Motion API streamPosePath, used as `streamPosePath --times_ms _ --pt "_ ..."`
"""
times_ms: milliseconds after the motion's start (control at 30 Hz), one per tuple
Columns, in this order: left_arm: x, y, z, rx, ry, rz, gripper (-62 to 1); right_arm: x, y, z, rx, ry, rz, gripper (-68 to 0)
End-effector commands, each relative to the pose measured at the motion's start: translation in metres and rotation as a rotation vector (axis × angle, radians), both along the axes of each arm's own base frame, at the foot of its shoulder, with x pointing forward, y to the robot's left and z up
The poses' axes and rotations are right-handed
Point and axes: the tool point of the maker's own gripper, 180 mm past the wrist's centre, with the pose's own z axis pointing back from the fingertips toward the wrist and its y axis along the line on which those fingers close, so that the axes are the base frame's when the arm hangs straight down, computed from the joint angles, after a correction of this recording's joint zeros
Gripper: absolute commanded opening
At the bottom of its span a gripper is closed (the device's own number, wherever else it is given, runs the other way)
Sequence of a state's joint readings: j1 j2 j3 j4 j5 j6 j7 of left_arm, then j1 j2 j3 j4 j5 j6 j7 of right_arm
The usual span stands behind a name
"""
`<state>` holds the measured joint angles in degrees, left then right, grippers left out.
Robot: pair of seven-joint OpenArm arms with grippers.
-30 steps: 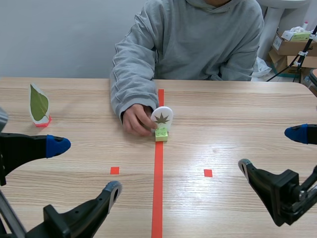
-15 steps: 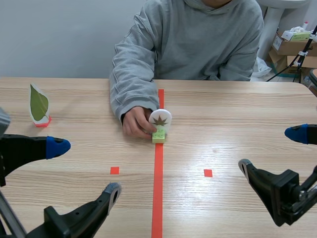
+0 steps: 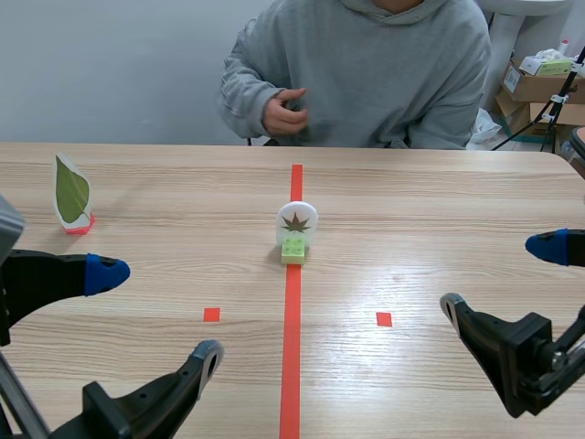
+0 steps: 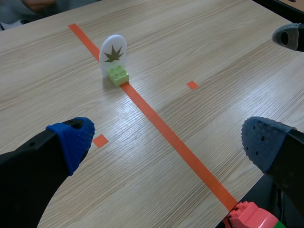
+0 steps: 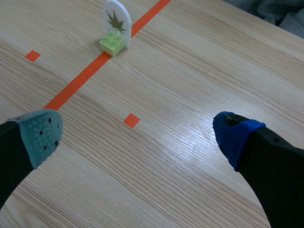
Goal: Do the leaf sorting experiment
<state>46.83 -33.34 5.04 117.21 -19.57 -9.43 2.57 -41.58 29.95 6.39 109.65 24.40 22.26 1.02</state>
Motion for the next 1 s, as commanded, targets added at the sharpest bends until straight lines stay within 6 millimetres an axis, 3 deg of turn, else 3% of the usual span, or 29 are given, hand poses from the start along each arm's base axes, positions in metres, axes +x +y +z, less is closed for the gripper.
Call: streamPosePath --times_ms 0,967 --pt "0.0025 -0.0011 0.0075 -0.018 -0.025 0.003 1.4 0.0066 0.0003 0.0119 0.007 -0.044 0.001 -0.8" --pt "0.0031 -0.0011 0.0075 -0.007 -0.032 -0.001 1.4 0.0066 0.0003 0.0119 0.007 -0.044 0.001 -0.8"
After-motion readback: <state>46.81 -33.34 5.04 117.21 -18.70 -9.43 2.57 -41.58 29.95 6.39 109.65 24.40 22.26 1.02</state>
